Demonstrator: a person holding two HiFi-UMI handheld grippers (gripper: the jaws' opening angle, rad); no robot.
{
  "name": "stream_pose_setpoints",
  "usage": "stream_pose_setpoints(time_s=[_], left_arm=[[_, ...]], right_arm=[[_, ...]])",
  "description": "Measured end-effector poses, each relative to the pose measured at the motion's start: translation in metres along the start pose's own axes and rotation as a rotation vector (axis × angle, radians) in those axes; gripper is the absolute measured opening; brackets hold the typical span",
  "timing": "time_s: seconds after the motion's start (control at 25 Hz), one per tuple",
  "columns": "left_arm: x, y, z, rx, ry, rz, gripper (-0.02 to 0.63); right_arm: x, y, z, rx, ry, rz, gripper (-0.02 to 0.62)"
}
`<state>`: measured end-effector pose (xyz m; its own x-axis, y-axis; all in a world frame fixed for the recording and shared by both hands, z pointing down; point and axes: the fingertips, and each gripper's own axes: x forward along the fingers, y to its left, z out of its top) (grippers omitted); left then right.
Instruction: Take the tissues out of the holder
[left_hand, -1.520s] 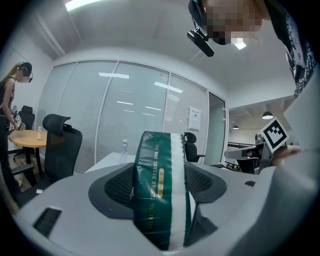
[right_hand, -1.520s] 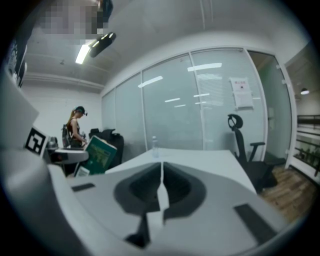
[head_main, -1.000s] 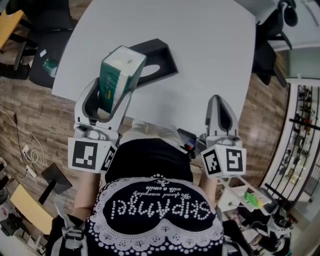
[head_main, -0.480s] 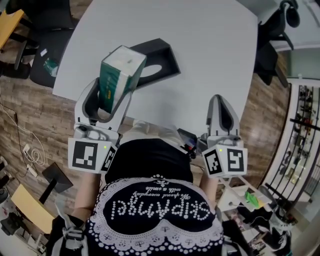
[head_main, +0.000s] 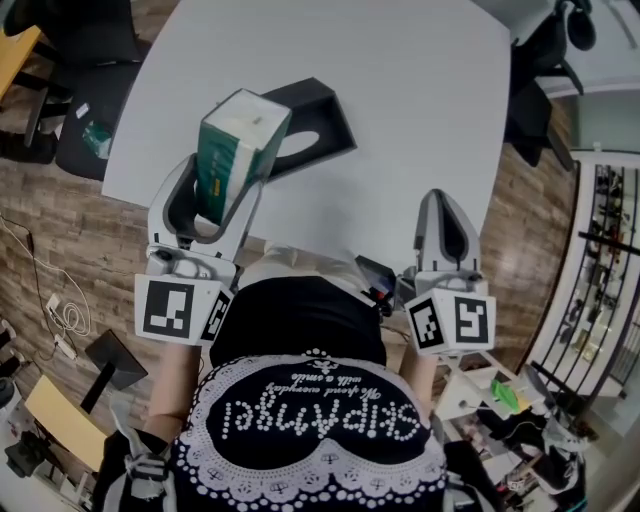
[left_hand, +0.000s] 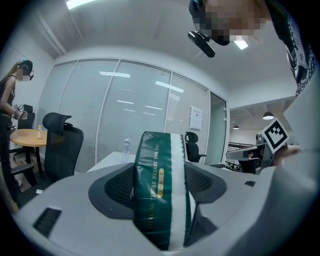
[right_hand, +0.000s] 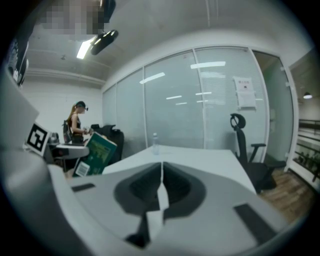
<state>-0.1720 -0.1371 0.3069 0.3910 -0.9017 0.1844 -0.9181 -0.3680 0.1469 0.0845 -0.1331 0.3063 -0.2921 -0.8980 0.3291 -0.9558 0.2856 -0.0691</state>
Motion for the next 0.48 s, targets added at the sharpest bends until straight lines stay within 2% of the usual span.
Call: stream_pose_setpoints(time_s=[0.48], left_arm=[[0.0009,0.0016,0.0002,0.002,0.005,-0.001,0.339]], right_arm=[[0.0018,-0.0017,-0.0007,-0.003,0.008,-0.005,0.034]])
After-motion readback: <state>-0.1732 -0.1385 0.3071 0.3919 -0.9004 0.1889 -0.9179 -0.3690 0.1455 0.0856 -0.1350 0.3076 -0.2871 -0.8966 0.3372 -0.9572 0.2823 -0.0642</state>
